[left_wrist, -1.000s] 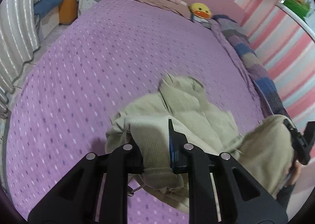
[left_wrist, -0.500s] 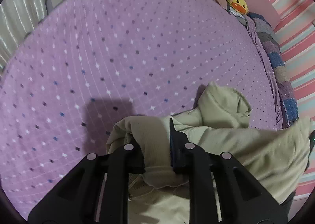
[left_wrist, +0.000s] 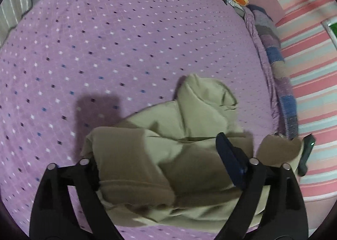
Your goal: Fold large clothes
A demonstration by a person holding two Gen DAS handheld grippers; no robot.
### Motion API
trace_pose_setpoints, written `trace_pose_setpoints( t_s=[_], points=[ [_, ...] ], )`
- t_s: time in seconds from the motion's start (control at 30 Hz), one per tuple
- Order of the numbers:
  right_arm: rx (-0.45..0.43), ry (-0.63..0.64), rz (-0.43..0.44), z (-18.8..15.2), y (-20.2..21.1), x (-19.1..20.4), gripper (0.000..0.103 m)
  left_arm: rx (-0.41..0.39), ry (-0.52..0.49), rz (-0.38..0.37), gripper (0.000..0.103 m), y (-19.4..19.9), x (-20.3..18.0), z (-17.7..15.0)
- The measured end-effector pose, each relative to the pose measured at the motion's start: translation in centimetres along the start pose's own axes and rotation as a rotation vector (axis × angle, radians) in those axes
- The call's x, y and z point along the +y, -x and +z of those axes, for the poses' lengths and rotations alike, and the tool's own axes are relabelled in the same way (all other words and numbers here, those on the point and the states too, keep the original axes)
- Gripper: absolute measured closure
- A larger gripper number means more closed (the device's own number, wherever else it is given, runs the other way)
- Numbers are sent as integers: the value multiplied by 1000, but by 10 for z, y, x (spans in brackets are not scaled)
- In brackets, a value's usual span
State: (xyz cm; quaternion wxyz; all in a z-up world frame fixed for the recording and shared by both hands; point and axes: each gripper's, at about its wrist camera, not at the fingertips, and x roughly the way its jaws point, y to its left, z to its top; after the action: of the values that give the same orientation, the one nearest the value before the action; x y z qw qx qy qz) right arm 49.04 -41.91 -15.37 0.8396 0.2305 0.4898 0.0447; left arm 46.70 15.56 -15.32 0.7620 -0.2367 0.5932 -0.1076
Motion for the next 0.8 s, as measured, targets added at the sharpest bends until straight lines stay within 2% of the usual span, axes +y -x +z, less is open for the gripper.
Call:
trace_pose_setpoints(
  t_s=[0.1, 0.13, 0.2, 0.37, 0.43, 0.5, 0.57, 0.6, 0.63, 0.7, 0.73, 0.8],
  points=[
    [20, -48, 54, 1, 4, -10, 49, 52, 30, -22, 13, 3, -1, 6],
    [31, -68, 69, 2, 5, -13, 44, 85, 54, -37, 12, 3, 2, 10],
    [42, -85, 84, 1, 5, -16, 40, 128, 111, -86, 12, 7, 7, 15],
    [41, -55, 68, -1, 6, -12, 40, 258, 179, -171, 12, 15, 19, 23],
    [49, -59, 67, -1, 3, -11, 40, 311, 205, -203, 6, 17, 26, 26],
    [57, -66, 66, 0, 0, -10, 40, 295, 265, -206, 3, 32, 43, 35],
    [58, -70, 59, 0, -2, -10, 40, 244, 305, -160, 3, 53, 61, 42],
    [55, -73, 56, 0, -3, -10, 40, 204, 312, -102, 3, 66, 69, 43],
    [53, -75, 54, 0, -4, -9, 40, 164, 286, -1, 3, 79, 71, 41],
    [44, -70, 45, 1, -3, -8, 40, 91, 189, 144, 3, 95, 62, 30],
    [40, -69, 42, 1, -2, -7, 40, 67, 148, 192, 3, 99, 58, 23],
    [31, -81, 44, 2, 3, -6, 40, -63, 54, 287, 3, 110, 42, -12]
  ],
)
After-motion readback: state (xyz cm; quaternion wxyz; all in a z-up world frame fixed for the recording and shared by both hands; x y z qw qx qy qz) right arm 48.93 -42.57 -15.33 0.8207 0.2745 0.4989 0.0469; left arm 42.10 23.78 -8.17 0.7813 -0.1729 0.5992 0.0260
